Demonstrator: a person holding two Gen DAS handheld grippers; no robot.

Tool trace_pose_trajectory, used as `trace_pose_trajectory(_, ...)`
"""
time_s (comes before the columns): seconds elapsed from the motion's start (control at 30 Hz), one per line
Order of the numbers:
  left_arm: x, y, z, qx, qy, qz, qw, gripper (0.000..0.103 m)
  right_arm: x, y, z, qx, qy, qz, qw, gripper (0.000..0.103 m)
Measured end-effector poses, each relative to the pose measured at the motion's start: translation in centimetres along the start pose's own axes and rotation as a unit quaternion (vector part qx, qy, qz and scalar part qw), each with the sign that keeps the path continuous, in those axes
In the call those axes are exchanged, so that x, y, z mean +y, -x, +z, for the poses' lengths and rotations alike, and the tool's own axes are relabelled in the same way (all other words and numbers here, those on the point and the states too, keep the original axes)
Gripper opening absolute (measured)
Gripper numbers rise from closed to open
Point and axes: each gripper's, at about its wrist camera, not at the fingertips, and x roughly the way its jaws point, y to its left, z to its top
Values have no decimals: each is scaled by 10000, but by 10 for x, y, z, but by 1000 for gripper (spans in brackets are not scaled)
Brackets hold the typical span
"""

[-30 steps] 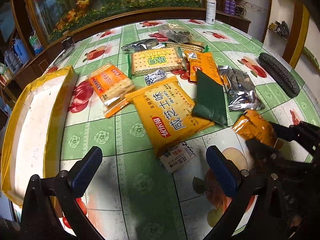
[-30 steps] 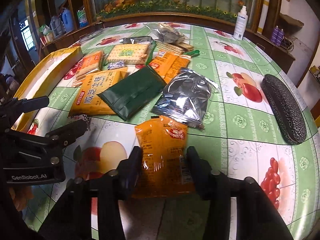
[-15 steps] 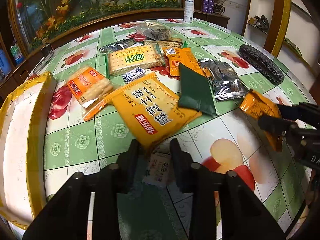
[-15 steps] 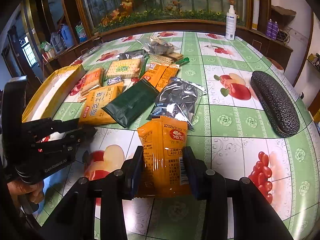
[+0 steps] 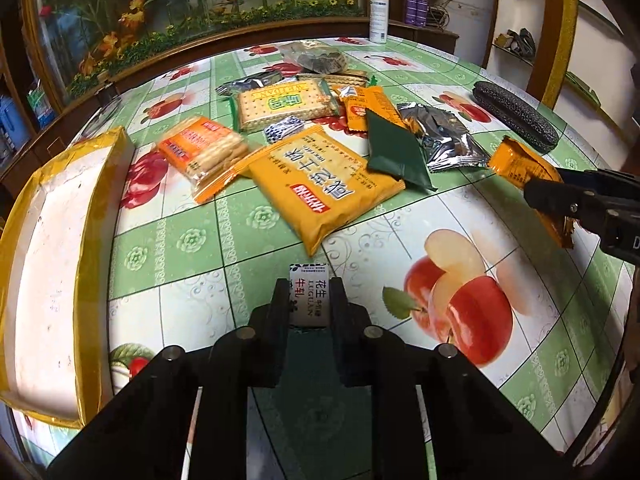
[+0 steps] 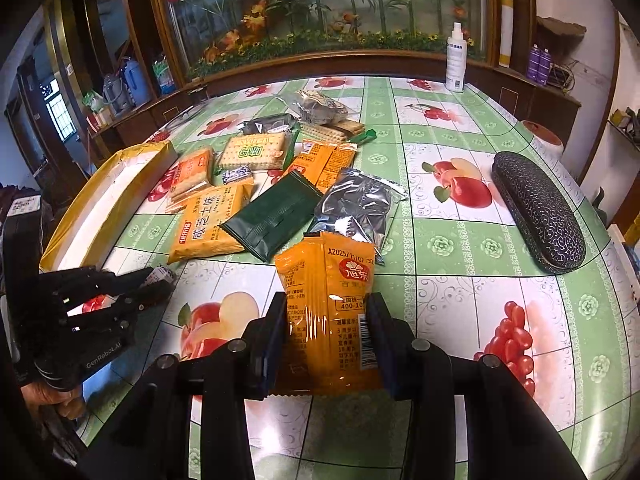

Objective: Organize snacks
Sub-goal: 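Grasp the small white carton with the left tool while the right tool holds the orange packet, then carry both items over the yellow tray and open both tools to drop them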

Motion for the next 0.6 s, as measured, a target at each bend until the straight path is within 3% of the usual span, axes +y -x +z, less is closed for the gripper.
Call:
trace_pose_trajectory(0.3,7,17,-3,-251,187,-2,9995,15,12,11,2,-151,91,72,9998,41)
trace_pose_trajectory(0.6,32,48,5,-631,520,388,9959,16,45,12,15,-200,417,238,9986,41)
